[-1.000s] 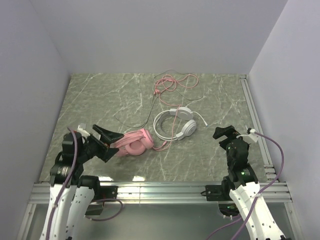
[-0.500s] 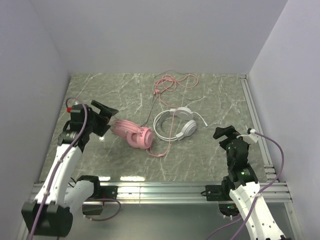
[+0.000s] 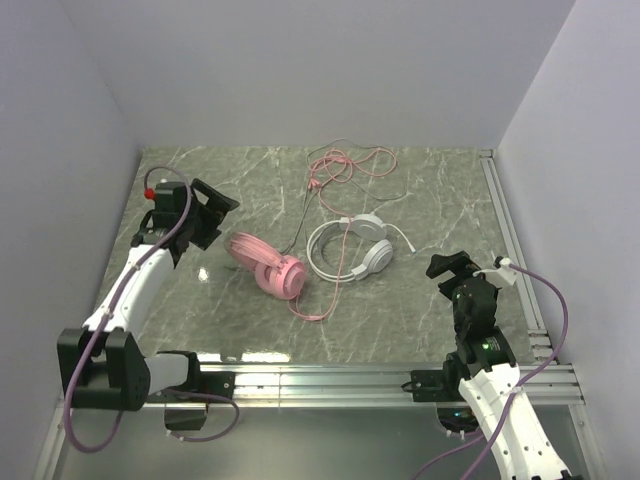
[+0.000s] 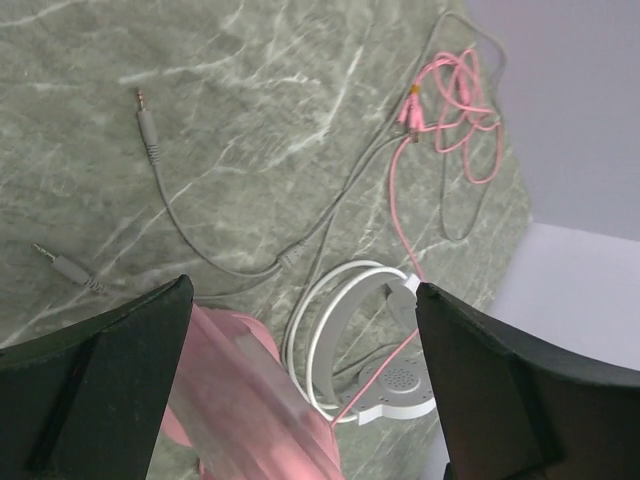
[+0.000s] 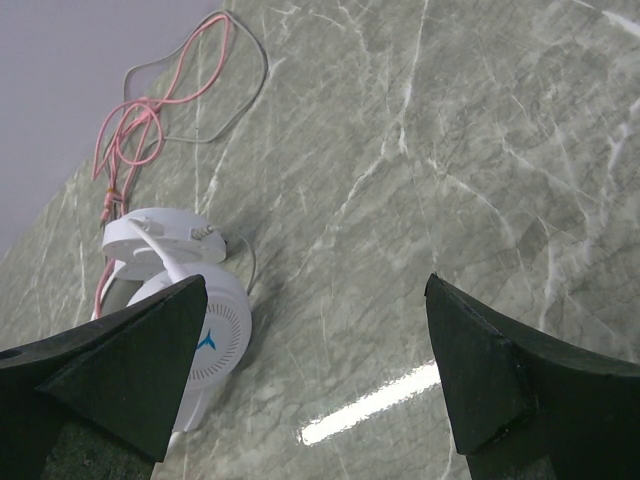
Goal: Wrap the headphones
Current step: Grab headphones with the left arm
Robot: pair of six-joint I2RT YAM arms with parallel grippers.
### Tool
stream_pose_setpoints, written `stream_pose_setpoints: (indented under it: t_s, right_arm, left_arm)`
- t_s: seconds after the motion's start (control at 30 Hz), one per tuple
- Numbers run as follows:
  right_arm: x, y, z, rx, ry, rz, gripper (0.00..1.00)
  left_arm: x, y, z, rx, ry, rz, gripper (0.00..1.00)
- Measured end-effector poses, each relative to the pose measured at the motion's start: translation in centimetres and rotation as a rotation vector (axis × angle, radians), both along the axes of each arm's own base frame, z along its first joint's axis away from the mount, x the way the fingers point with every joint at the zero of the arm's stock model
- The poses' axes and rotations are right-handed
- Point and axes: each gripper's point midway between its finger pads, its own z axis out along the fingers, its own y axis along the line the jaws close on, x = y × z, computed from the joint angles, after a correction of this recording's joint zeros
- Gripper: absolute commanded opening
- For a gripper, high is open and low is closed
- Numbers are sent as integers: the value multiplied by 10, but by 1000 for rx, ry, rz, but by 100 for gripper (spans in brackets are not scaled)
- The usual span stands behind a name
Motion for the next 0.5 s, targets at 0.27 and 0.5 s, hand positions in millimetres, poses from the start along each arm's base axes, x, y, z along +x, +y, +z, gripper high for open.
stream_pose_setpoints:
  t_s: [0.27,0.5]
  right_arm:
    - [0,0,-2,-1,7,0,96]
    - [0,0,-1,-1,6,0,96]
  left_arm:
    - [-27,4,21,4,-48,-3,99]
    - [-59,19,-8,50,139,62,99]
